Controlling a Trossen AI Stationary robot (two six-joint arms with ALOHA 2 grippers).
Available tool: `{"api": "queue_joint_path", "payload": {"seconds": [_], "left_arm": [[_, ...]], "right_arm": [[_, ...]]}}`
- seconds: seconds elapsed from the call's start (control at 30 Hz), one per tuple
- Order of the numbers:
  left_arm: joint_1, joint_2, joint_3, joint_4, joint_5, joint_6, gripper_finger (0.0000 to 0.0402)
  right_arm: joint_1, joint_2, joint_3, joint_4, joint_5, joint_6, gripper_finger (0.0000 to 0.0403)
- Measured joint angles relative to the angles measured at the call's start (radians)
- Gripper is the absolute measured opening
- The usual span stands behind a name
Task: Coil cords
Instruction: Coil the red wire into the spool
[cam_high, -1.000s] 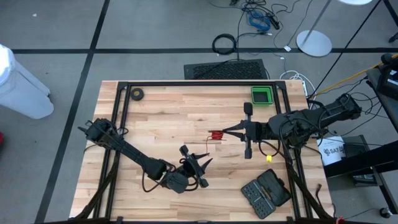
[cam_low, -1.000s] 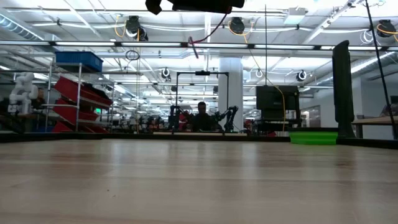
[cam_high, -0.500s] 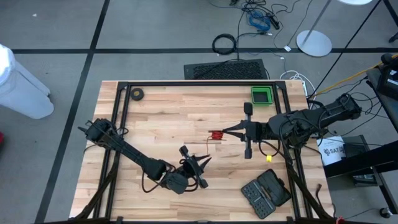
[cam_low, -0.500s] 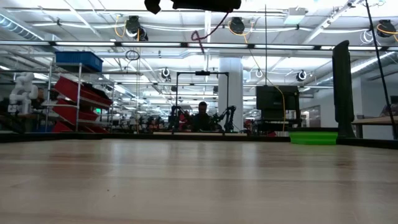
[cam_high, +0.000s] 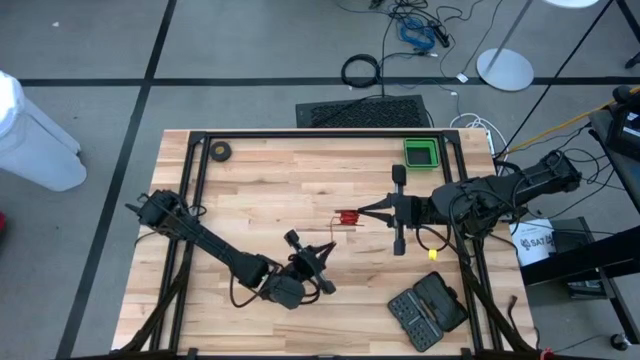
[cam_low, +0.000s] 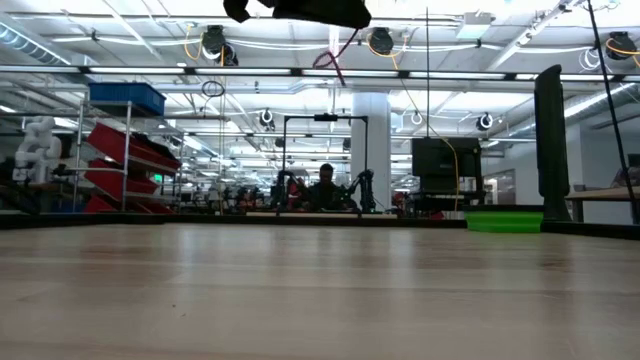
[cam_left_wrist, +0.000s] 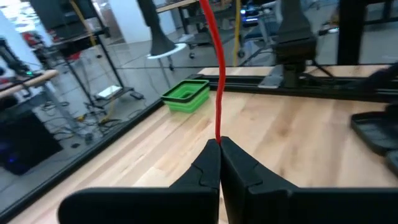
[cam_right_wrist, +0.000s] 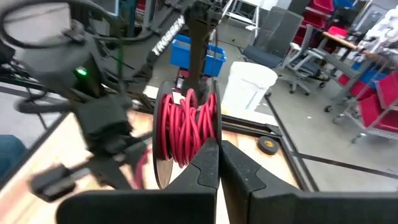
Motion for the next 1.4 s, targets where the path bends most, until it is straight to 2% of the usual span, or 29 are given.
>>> {"api": "queue_joint_path", "payload": {"seconds": [0.17, 0.33, 0.43, 0.7, 0.87, 1.03, 1.17, 1.3, 1.4], "left_arm": [[0.049, 0.000, 0.000, -0.001, 0.004, -0.003, 0.0003], [0.098, -0.001, 0.000, 0.001, 0.126, -0.042, 0.0002], [0.117, -0.001, 0.000, 0.007, 0.138, -0.061, 0.0002], [0.142, -0.001, 0.000, 0.101, 0.137, -0.024, 0.0002], [0.163, -0.001, 0.000, 0.147, 0.159, -0.002, 0.0002], [0.188, -0.001, 0.000, 0.147, 0.182, -0.003, 0.0002], [0.196, -0.001, 0.000, 0.151, 0.185, -0.003, 0.0001], [0.193, -0.001, 0.000, 0.179, 0.232, -0.002, 0.0001], [0.187, -0.001, 0.000, 0.206, 0.250, 0.019, 0.0001]], "right_arm": [[0.000, 0.000, 0.000, 0.017, -0.024, 0.055, 0.0000], [0.000, 0.000, 0.000, 0.045, -0.019, 0.096, 0.0000], [0.000, 0.009, 0.000, 0.094, -0.010, 0.113, 0.0000], [-0.002, 0.071, 0.000, 0.125, 0.205, 0.123, 0.0000], [-0.002, 0.103, 0.000, 0.189, 0.282, 0.098, 0.0000], [-0.001, 0.129, 0.000, 0.264, 0.294, 0.072, 0.0000], [-0.001, 0.128, 0.000, 0.260, 0.293, 0.070, 0.0000], [-0.001, 0.129, 0.000, 0.247, 0.296, 0.061, 0.0000], [-0.004, 0.147, 0.001, 0.247, 0.331, 0.067, 0.0000]]}}
